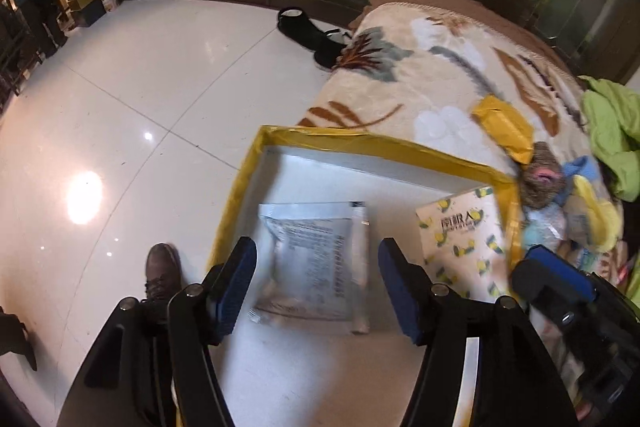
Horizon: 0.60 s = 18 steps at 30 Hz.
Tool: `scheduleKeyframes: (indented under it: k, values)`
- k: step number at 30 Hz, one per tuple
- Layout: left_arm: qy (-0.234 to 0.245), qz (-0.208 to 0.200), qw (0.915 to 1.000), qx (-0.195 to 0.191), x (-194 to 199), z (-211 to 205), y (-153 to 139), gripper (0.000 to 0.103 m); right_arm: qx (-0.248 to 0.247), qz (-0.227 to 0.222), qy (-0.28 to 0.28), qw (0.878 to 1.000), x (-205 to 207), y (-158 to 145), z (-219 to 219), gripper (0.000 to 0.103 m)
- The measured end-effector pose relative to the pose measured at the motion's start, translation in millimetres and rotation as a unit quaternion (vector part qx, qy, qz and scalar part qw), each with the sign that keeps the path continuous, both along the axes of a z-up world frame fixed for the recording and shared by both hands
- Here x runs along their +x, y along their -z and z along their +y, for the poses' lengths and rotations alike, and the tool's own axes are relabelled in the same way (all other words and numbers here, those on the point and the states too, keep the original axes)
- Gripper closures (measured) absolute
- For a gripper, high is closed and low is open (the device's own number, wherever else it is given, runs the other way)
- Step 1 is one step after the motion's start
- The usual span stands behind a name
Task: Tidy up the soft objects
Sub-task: 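Carry both items into the yellow-rimmed box and open both grippers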
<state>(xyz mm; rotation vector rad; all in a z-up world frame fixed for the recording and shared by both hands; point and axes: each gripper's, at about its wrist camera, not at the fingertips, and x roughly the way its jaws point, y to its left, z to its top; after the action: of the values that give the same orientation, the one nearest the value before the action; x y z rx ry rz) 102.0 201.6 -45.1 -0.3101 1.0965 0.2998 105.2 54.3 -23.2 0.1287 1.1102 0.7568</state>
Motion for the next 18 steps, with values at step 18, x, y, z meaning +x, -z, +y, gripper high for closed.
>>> scheduleKeyframes:
  k: [18]
  values:
    - [0.122, -0.014, 0.9916, -0.04, -15.8, -139.3, -22.3, 0.034, 0.035, 0.013, 0.169, 0.985, -44.5, -14.3, -216.7, 0.067]
